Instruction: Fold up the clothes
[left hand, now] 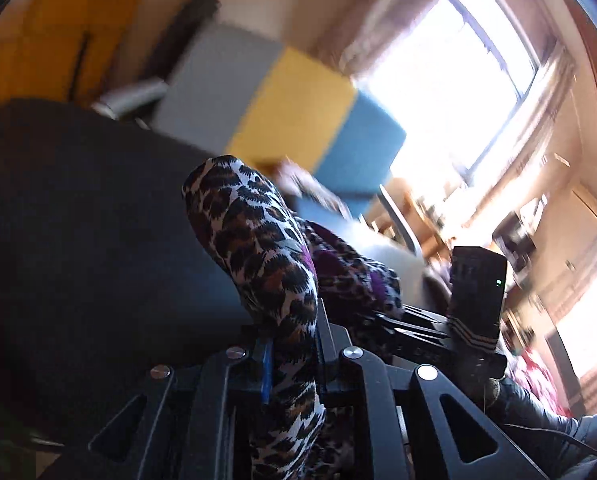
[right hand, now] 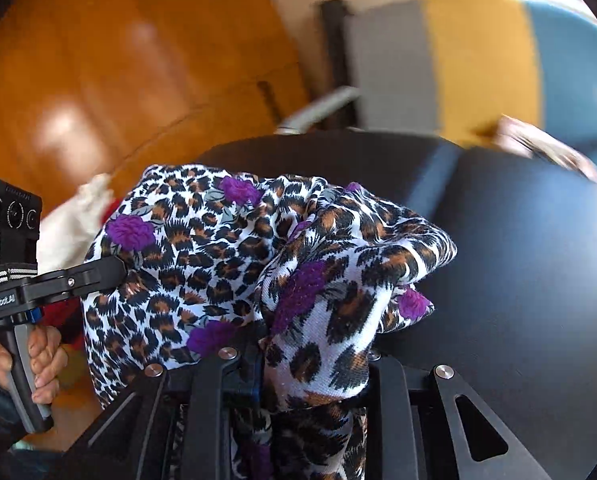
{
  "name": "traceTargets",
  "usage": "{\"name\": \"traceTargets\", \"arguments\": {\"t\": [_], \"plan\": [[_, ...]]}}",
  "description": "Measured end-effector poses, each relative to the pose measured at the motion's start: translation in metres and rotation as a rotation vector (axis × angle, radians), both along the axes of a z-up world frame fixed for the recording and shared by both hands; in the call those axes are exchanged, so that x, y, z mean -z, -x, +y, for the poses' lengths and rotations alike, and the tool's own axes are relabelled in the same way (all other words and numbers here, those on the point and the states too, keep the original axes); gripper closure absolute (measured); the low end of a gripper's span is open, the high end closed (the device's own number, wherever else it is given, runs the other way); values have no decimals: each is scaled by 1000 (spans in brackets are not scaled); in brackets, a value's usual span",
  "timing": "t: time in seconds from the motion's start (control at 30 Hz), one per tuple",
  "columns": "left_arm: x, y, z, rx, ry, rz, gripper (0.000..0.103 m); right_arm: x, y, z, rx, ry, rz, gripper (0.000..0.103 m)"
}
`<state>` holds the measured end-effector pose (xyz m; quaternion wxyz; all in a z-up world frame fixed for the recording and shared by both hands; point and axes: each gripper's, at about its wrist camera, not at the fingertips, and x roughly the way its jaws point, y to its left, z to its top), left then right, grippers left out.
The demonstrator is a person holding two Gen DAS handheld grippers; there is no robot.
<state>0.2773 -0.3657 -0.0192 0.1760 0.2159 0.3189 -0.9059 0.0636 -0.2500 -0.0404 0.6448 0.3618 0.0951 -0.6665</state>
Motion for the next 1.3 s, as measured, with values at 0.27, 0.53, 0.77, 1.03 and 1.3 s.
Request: {"name": "traceTargets", "arguments": {"t": [0.27, 0.53, 0.77, 1.03, 1.3], "plan": [[-107, -184, -36, -503, 238, 157, 89, -125, -134, -185, -455, 235, 48, 78], [-80, -278, -116, -925, 91, 39, 89, -134, -241, -334, -664, 148, 67, 75], [-35, -299, -149, -1008, -43, -14, 78, -86, -238, -373, -643, 34, 91, 52], [-80, -286, -97, -1232, 247, -104, 69, -134, -228, -311, -669, 281, 335, 43], [-29, -232, -174, -1022, 7, -198, 67, -79, -261, -312, -798, 104, 308, 49]]}}
